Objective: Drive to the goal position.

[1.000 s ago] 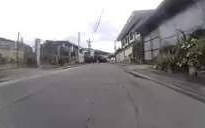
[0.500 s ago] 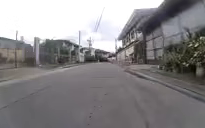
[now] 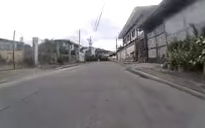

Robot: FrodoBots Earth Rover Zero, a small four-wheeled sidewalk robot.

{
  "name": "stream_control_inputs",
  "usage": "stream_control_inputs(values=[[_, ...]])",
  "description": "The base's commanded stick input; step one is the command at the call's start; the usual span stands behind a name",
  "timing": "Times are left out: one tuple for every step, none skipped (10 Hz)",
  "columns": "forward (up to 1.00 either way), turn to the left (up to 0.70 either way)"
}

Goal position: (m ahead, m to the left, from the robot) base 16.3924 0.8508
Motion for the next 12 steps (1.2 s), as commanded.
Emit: stream_control_inputs(values=[[0.63, 0.00], [0.63, 0.00], [0.63, 0.00], [0.63, 0.00], [0.63, 0.00], [0.63, 0.00], [0.63, 0.00], [0.63, 0.00], [0.63, 0.00], [0.63, 0.00], [0.63, 0.00], [0.63, 0.00]])
